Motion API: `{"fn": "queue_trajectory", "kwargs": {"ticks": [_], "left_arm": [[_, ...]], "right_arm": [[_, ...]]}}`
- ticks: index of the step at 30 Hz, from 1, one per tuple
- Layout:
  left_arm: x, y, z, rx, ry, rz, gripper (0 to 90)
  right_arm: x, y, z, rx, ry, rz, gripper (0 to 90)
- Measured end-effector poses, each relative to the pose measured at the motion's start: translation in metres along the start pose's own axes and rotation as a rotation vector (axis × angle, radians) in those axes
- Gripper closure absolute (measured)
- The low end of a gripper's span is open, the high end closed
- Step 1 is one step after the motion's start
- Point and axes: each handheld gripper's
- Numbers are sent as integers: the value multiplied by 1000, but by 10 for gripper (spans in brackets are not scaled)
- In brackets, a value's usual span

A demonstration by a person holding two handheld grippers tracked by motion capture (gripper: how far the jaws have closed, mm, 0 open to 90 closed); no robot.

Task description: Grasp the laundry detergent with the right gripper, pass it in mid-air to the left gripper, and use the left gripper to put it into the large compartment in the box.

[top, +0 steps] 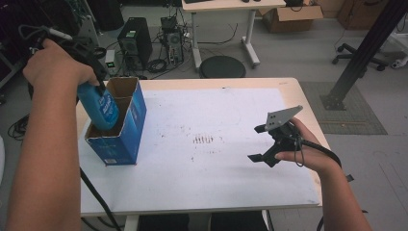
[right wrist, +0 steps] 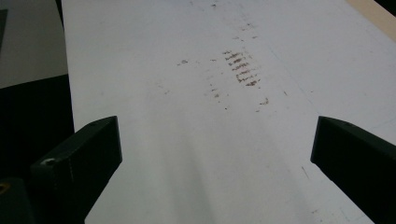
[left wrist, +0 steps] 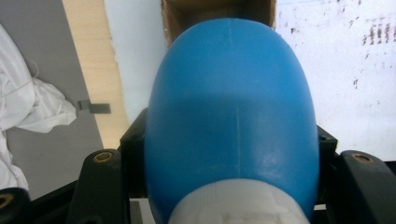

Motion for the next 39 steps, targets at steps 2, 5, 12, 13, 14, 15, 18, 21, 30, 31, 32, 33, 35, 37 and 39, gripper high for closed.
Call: {"fn": "queue_trajectory", "kwargs": {"ticks": [2, 5, 12, 13, 14, 15, 18, 21, 30, 31, 32, 33, 35, 37, 39], "left_arm": [[0, 6, 1, -3, 3, -5, 388], [0, 15, 3, -13, 7, -11, 387], [-1, 33, 7, -23, 10, -16, 388], [-2, 37, 7, -25, 16, -14, 387], [-2, 37, 7, -25, 16, -14, 388], [-2, 40, 8, -26, 15, -15, 388], [-3, 47, 9, -30, 16, -18, 387], [-4, 58, 11, -36, 19, -27, 388], [-5, 76, 14, -44, 17, -29, 387], [-5, 80, 15, -51, 15, -32, 387], [-5, 80, 15, -51, 15, -32, 387], [-5, 82, 15, -49, 15, -32, 387], [-5, 88, 15, -50, 11, -33, 387], [-5, 90, 15, -54, 12, -34, 387], [-5, 94, 16, -60, 16, -33, 387]], "right_arm": [[0, 0, 0, 0, -1, 0, 20], [-1, 1, 0, -2, 0, 4, 20], [-1, 1, -1, 1, 1, 2, 20], [0, 1, -1, -1, 2, 3, 21], [0, 2, -1, -3, 4, 1, 20], [0, 2, -1, -3, 4, 1, 20], [0, 3, -1, -4, 6, 5, 20], [1, 4, -1, -7, 6, 7, 20], [1, 7, 1, -9, 6, 13, 20], [2, 8, 1, -13, 5, 15, 21], [2, 8, 1, -13, 5, 15, 21], [2, 8, 1, -14, 7, 14, 21], [3, 9, 0, -15, 8, 17, 20], [3, 10, 0, -17, 10, 17, 21], [3, 10, 0, -18, 9, 18, 20]]}}
Point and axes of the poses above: each handheld gripper's, and its own axes: y roughly forward along the jaws, z roughly out of its top, x roughly to its right, and after that the axes turned 12 degrees about y, right-handed
